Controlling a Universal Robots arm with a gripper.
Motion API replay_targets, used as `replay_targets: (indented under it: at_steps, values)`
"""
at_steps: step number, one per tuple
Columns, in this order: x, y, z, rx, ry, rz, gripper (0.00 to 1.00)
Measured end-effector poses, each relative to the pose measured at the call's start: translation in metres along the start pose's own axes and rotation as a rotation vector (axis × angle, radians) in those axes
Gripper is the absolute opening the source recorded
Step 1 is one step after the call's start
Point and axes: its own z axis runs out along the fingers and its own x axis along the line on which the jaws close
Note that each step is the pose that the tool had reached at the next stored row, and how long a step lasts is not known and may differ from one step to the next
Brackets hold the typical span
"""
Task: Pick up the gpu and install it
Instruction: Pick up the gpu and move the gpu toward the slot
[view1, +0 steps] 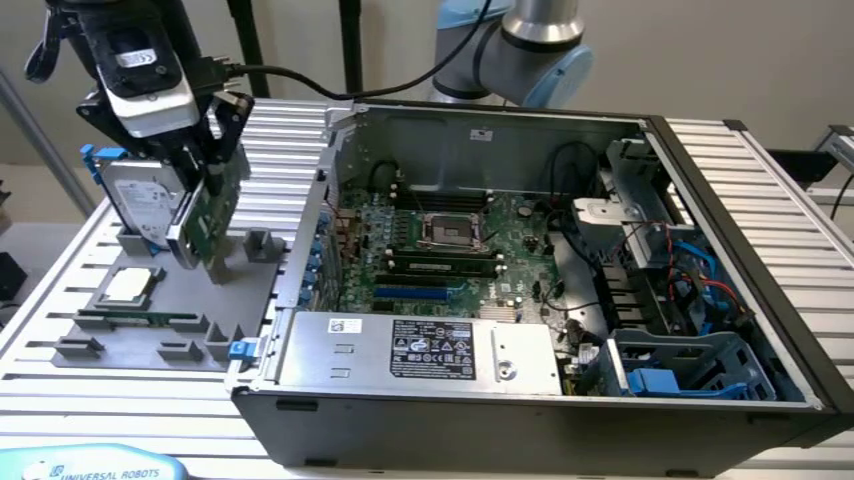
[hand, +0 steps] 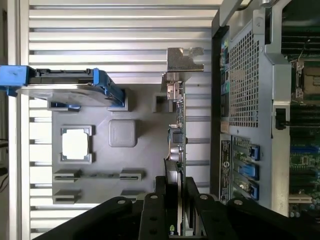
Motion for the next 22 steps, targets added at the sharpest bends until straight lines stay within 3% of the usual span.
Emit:
replay_targets:
  at_steps: [10, 22]
  values:
    - [-0.027, 0.0031, -0.0449, -0.0006, 0.0032, -0.006, 0.27]
    - [-0.078, 0.007, -0.0959, -0.0011, 0.015, -0.008, 0.27]
